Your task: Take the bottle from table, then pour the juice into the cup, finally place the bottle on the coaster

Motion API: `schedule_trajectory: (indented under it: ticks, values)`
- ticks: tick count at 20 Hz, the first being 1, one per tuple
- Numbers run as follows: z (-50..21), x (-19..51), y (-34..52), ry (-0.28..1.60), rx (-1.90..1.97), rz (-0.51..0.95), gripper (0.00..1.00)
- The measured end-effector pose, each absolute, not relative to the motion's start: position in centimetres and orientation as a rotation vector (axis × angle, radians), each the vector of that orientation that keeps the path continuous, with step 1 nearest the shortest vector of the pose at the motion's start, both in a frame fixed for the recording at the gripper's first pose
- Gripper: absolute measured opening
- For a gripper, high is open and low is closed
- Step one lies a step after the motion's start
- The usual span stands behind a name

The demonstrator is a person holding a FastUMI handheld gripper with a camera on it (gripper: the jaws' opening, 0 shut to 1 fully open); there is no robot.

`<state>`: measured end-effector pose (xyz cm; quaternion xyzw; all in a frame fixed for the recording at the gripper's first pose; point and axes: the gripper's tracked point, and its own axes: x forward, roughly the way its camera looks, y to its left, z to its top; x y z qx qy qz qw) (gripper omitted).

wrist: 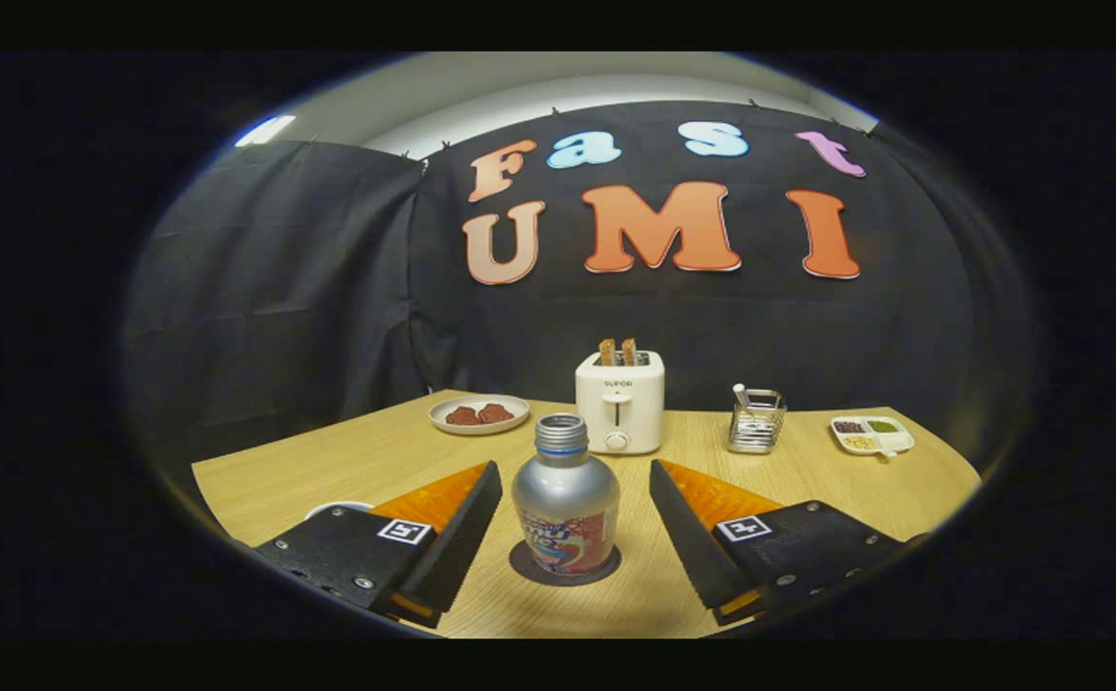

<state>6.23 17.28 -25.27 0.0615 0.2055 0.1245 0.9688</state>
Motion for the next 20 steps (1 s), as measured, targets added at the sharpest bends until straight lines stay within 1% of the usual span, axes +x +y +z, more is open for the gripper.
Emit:
schedule_trajectory:
  ticks: [4, 11, 20]
  values:
    - [-21.1, 5.6, 15.9, 0.334, 0.135, 0.246, 0.94]
    - [-14.5, 4.0, 10.7, 0.212, 0.162, 0.158, 0.94]
    - [-10.9, 1.5, 3.3, 0.145, 0.094, 0.014, 0.95]
